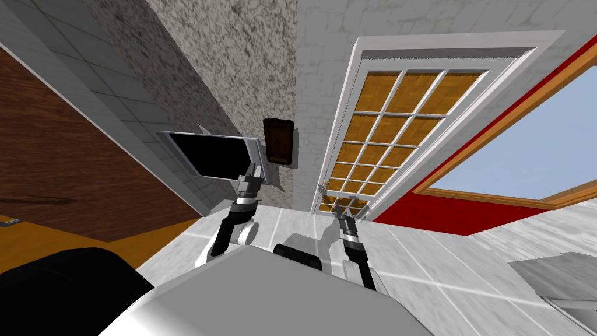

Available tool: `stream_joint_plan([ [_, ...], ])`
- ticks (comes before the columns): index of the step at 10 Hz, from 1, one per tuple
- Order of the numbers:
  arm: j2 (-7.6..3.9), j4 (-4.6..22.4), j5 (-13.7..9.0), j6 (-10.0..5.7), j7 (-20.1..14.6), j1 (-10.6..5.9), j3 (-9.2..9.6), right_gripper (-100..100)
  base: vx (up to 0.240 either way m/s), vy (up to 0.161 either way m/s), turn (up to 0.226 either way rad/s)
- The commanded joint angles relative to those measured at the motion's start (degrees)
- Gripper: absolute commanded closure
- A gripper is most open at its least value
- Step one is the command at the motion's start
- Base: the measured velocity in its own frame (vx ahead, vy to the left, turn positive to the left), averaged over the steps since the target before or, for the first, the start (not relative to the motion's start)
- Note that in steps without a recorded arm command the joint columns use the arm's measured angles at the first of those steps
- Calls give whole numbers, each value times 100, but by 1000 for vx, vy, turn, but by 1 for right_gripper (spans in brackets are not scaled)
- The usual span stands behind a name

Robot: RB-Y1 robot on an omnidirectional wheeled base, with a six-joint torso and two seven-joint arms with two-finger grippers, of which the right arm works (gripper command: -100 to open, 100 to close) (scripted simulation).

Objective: Pull the door open

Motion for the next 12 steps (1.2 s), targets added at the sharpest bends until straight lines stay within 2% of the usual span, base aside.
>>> stream_joint_plan([
  [1,9,205,5,-34,215,-46,0,-100,105,12,34],
  [12,-44,1545,-16,-236,1402,-384,-70,-100,99,-4,26],
])
